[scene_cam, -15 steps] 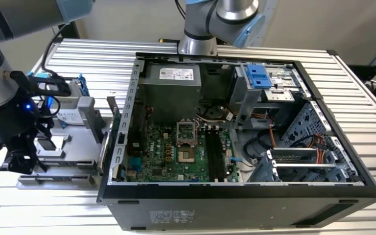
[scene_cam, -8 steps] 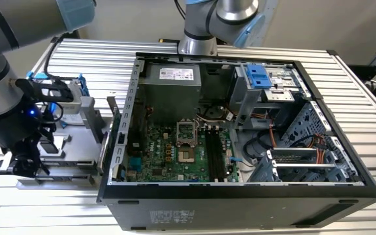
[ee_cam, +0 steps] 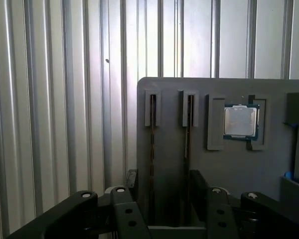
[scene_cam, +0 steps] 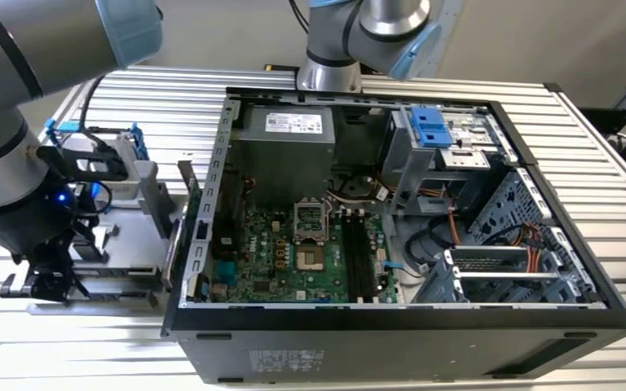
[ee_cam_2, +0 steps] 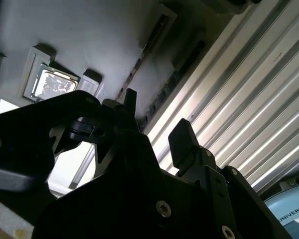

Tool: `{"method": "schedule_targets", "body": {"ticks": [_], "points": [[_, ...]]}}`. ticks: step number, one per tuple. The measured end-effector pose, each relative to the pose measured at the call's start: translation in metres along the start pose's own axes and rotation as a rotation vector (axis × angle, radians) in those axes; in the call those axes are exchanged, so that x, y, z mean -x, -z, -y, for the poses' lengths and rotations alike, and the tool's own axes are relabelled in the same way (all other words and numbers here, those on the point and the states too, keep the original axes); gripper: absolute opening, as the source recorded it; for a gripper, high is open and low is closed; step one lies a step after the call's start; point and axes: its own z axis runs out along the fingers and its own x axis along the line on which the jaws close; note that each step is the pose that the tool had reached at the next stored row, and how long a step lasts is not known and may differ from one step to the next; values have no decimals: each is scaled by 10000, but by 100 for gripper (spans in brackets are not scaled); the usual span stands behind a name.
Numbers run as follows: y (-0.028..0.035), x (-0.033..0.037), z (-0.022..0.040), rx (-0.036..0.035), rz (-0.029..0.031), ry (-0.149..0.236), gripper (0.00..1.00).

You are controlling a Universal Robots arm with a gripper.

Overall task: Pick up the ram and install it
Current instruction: 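Pick up the ram and move it above insertion slot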

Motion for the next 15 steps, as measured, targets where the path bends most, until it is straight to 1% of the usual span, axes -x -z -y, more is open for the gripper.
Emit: {"method": "schedule_targets", "body": {"ticks": [4,9,15], "points": [[-72,-1,1,-3,2,-174,100],[-163,-6,2,-2,2,-183,100],[-273,-34,4,-1,3,-184,100]]}}
